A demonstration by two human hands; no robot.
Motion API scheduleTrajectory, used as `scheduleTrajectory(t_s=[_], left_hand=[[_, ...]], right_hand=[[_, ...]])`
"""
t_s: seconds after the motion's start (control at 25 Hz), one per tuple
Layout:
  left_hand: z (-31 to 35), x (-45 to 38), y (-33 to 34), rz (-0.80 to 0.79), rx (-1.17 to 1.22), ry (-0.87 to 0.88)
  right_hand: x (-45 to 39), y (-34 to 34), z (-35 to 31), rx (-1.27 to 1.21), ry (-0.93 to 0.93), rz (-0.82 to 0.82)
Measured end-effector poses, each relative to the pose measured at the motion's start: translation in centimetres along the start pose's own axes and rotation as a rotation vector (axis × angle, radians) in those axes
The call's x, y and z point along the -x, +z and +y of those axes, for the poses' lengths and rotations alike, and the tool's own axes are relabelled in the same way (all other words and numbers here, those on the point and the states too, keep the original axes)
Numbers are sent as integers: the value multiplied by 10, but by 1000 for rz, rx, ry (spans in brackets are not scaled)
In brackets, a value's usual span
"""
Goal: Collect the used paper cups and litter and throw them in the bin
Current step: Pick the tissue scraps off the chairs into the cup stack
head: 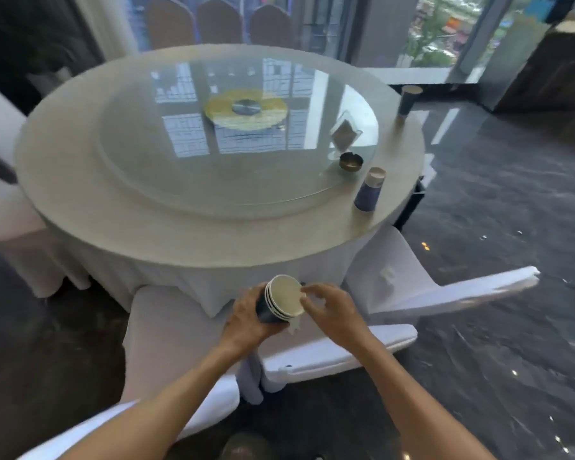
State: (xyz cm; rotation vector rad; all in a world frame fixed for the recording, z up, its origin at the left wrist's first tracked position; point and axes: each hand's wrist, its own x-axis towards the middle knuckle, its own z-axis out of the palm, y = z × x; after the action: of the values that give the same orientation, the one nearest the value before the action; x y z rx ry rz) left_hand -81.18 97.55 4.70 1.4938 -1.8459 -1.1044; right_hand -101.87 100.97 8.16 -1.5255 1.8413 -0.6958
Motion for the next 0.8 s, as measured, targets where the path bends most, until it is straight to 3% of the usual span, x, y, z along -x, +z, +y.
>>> scheduleTrajectory(t_s=[0.4,0.8], left_hand=[[-27,-20,-1,199,124,-224],[-92,-88,49,187,208,-409]], right_hand=[[-98,14,40,221,77,-282],[-171,96,132,501,136,-582]])
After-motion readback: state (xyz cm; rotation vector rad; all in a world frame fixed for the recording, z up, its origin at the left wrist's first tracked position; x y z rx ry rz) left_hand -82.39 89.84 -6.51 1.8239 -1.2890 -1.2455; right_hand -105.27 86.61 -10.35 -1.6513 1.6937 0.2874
